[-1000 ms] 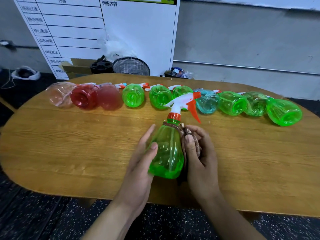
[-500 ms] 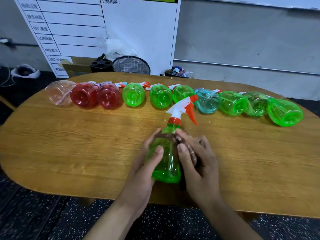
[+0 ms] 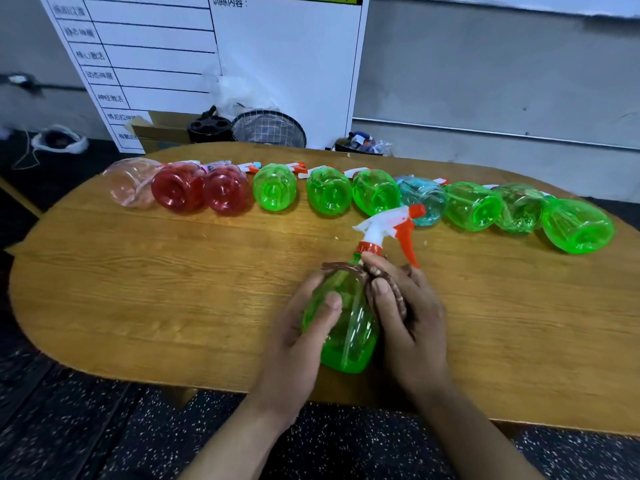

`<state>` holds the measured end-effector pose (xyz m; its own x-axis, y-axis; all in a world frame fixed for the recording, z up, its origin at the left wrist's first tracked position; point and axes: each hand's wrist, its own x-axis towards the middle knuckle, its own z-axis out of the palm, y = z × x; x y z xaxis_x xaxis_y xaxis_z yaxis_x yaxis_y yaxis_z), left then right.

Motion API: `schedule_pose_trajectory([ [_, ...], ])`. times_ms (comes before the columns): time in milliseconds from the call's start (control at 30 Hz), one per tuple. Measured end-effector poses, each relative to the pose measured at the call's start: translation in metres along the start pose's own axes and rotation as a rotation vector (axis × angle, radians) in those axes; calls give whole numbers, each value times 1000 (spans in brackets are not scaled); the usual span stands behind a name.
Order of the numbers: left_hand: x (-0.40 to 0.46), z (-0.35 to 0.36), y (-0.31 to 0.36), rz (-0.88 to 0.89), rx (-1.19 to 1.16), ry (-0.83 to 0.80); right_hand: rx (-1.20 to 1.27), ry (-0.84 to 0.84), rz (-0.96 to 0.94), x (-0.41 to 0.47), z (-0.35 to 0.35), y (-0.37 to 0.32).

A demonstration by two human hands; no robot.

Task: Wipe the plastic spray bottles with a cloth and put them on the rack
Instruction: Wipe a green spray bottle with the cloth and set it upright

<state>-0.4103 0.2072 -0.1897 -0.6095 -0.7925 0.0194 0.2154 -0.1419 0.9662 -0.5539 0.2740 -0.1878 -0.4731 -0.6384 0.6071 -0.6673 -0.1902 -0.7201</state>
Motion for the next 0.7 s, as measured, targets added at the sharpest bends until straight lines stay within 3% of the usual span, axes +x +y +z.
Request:
schedule_pose_trajectory([
  [100, 1, -2, 0, -28, -42, 22, -10, -19, -18, -6, 2, -3],
  [267, 7, -9, 10, 9, -160, 101, -121, -194, -318, -20, 8, -11],
  [367, 6, -11, 15, 24, -174, 87, -135, -206, -397, -18, 8, -9],
  [567, -1, -1, 8, 40, 36, -53, -29, -3, -46, 3, -5, 0],
  [700, -2, -1, 2, 1, 44, -80, -33, 31, 0, 1, -5, -3],
])
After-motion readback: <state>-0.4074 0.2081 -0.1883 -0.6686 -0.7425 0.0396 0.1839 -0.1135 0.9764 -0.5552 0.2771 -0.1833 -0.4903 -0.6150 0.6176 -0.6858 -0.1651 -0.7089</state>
